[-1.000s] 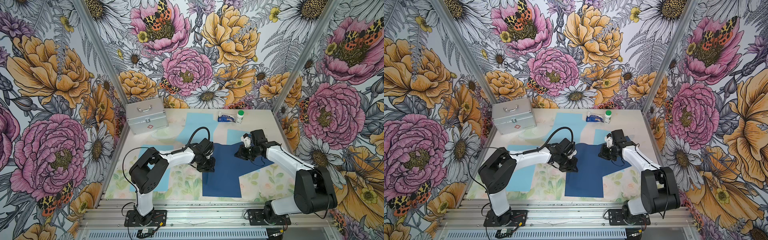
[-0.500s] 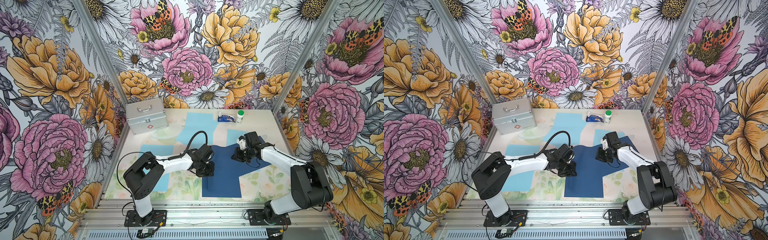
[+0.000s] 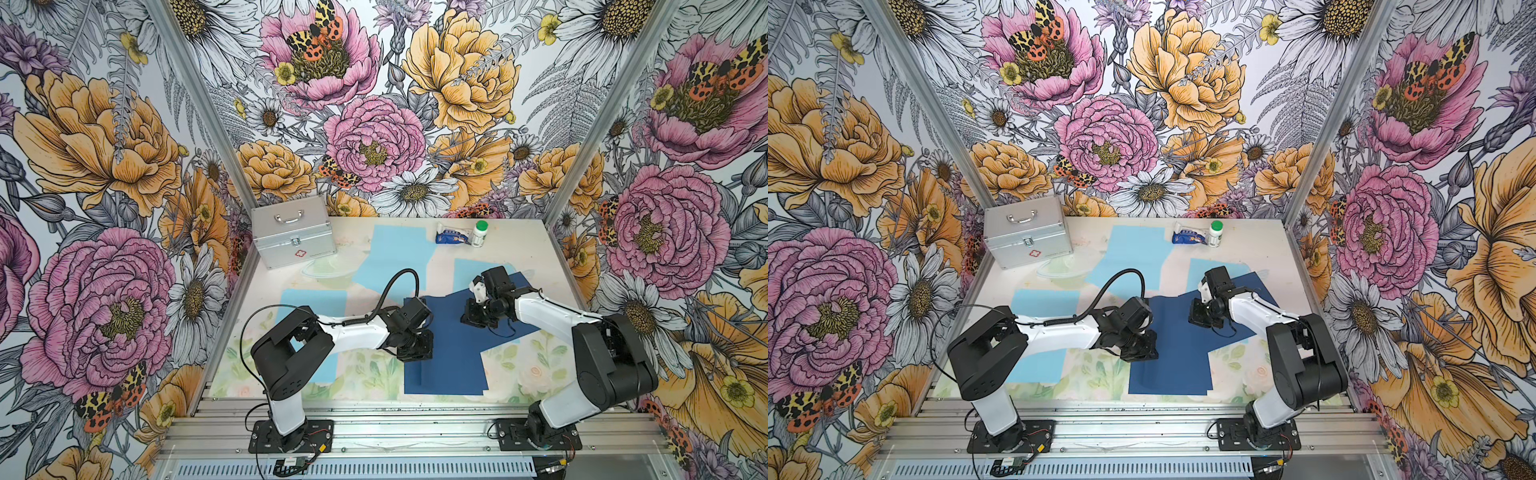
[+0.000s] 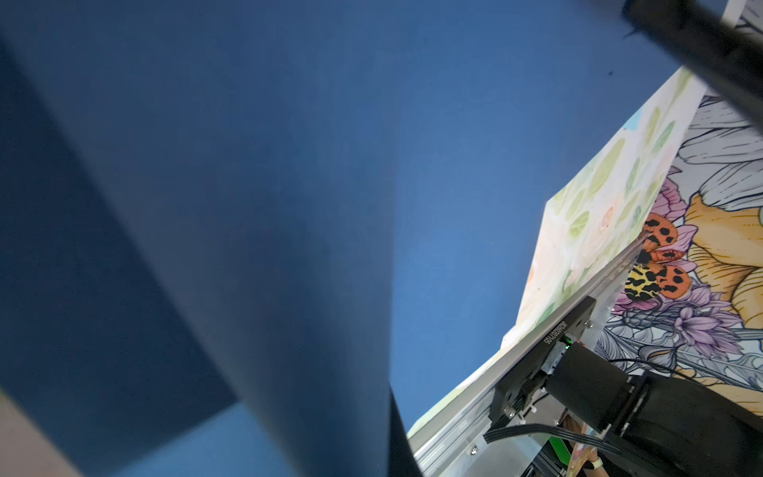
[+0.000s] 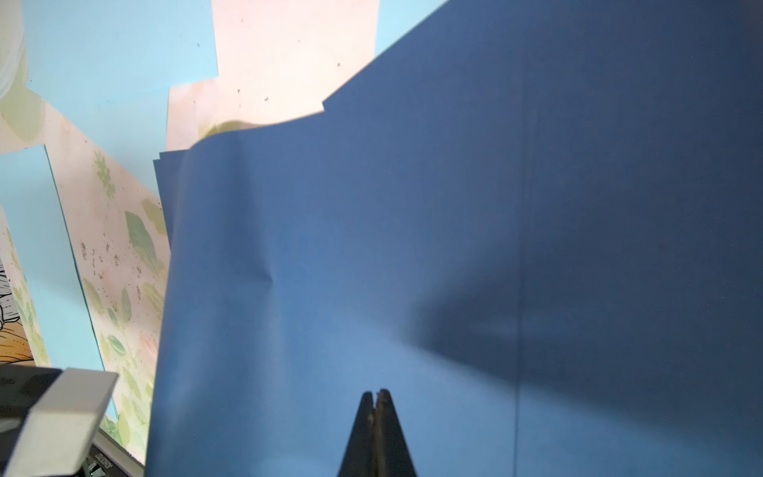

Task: Sort the scattered colored papers by color
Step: Place the colored paper.

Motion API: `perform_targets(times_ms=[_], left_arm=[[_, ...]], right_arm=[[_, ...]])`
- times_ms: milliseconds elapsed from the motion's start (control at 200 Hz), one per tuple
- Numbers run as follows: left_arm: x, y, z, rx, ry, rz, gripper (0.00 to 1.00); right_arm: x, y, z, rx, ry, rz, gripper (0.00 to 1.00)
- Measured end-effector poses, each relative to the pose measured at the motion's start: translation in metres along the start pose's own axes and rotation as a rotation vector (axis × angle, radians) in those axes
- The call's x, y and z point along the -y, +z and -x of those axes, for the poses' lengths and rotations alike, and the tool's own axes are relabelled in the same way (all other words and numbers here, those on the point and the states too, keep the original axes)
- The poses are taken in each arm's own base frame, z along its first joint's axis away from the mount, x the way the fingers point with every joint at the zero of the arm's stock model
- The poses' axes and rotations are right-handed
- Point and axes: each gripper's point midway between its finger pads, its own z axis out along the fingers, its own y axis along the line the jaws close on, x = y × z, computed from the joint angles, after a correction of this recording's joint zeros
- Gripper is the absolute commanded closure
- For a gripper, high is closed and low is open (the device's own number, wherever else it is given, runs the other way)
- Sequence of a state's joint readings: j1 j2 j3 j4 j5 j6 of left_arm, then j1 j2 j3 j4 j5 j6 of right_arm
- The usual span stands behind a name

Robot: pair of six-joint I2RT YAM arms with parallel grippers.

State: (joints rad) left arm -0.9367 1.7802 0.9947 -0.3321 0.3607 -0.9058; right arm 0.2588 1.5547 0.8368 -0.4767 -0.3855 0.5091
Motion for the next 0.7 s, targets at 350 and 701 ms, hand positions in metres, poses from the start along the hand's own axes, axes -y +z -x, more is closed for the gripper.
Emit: perform_targets(times_ms=[350,701], left_arm=[[-0.004,-0.001,0.004,-0.004,0.03,-0.002,1.0],[-0.008,0.001,0.004,-0.014,0.039,0.007,1.0]], right_arm=[[-0.002,0.002,-0.002,-0.007,-0.007,-0.001,1.0],[0.008,0.013,-0.009,-0.041,0.004,-0.035,1.0]])
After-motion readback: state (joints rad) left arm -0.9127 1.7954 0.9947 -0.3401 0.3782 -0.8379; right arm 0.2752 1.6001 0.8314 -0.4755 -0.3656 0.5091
